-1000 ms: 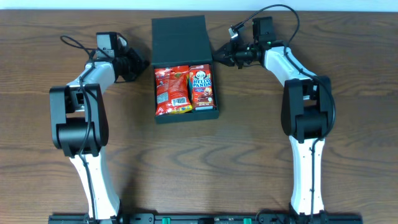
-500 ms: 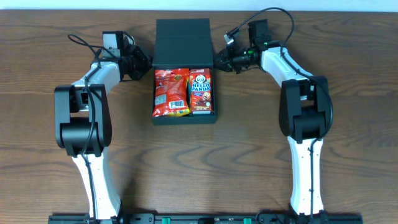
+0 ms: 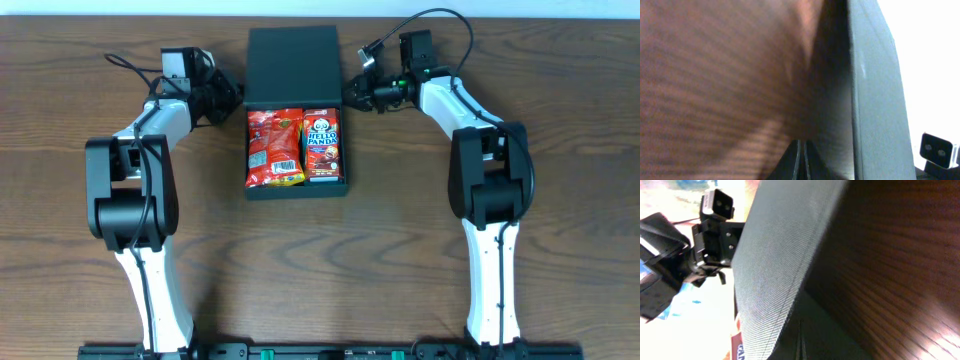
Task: Pack container
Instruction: 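Push the lid forward with both grippers to close the black box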
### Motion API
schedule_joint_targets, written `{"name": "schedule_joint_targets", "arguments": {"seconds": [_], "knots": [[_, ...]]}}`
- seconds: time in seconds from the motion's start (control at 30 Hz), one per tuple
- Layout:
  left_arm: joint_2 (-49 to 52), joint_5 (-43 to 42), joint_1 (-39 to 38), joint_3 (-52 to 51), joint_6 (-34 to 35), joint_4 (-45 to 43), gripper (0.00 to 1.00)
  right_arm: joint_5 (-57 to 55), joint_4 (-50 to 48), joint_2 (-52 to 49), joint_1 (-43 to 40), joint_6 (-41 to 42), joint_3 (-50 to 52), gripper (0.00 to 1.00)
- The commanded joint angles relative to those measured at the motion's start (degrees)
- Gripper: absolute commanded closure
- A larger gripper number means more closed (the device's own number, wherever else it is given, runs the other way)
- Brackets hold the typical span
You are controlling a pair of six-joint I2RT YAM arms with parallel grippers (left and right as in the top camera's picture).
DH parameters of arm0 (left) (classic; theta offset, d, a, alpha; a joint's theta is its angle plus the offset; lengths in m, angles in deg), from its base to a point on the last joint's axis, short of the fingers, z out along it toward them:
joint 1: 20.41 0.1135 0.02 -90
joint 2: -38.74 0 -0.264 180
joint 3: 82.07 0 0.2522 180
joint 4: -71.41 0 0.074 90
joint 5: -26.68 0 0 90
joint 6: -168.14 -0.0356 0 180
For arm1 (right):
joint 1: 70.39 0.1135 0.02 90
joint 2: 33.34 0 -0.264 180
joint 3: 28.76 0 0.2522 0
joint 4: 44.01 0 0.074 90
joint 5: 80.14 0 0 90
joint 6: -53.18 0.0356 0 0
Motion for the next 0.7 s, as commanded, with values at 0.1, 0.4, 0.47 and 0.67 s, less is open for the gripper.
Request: {"name": "schedule_joint_targets", "arguments": {"seconds": [0.1,0.4,0.47,0.67], "knots": [[0.8,-4.0,-0.3,0.2,0.2,-1.6,0.94,10.1,-1.7,0.2,0.2,-3.1,0.0,0.99],[0.8,-7.8,-0.1,0.2,-1.7,-4.3,0.94,14.2,-1.7,0.2,0.1,-7.8,0.0,0.99],[0.8,-8.6,0.0,0.2,-2.0,-5.0,0.94,15.0,-1.7,0.2,0.0,-8.3,0.0,0.99],[0.8,-10.3,1.0,0.2,-1.9,-6.8,0.94,15.4,-3.8,0.2,-0.9,-8.6,0.0,0.99]]}}
